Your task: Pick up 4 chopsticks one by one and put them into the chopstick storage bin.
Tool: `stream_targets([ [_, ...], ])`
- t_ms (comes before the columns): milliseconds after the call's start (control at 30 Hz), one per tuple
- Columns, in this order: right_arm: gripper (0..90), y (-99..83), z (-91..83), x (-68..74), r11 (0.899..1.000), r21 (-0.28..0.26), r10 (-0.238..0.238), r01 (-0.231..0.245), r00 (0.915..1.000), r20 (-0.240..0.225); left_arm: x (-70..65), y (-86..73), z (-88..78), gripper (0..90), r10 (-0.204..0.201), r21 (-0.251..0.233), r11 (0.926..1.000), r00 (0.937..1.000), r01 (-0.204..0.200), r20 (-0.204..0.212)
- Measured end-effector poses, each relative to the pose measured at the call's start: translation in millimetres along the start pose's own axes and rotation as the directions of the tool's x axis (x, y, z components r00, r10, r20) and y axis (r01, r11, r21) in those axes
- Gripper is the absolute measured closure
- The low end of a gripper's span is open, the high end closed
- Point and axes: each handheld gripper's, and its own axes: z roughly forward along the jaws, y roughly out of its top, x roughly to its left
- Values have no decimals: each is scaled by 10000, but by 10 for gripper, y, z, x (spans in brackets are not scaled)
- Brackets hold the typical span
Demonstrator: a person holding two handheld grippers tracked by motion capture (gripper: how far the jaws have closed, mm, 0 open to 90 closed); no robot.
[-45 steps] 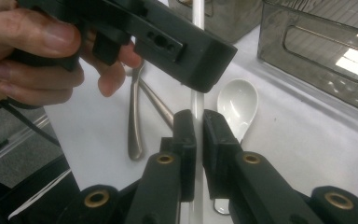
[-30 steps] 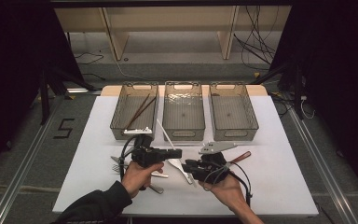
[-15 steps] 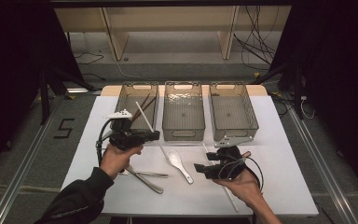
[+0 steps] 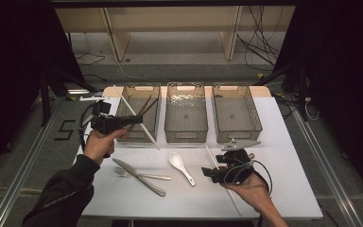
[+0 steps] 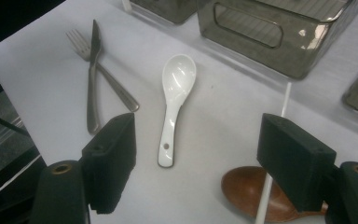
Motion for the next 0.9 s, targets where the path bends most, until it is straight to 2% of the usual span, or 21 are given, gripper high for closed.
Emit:
stream_targets([
  [100, 279, -8, -24, 5, 10000, -50, 8, -8, 10000, 21, 72, 105, -44, 841, -148, -255, 9996, 9998, 145, -95],
  [200, 268, -19, -51, 17, 10000, -81, 8, -8, 10000, 51, 144, 192, -71, 841, -172, -453, 9989, 9992, 156, -365],
  [400, 258, -31, -66, 21, 9999, -123, -12, 12, 10000, 57, 279, 285, -102, 842, -528, -920, 9947, 9961, 462, -700],
  [633, 253, -21, -64, 42, 9997, -203, -109, 109, 9999, 28, 443, 315, 1, 841, -839, -978, 9925, 9906, 734, -1080],
  [733, 248, -17, -56, 45, 9997, -194, -131, 132, 9999, 26, 488, 313, 52, 841, -815, -851, 9938, 9886, 710, -1268],
  [900, 240, -17, -58, 71, 9993, -331, -188, 188, 9998, -21, 579, 292, 90, 840, -983, -687, 9937, 9844, 890, -1456],
])
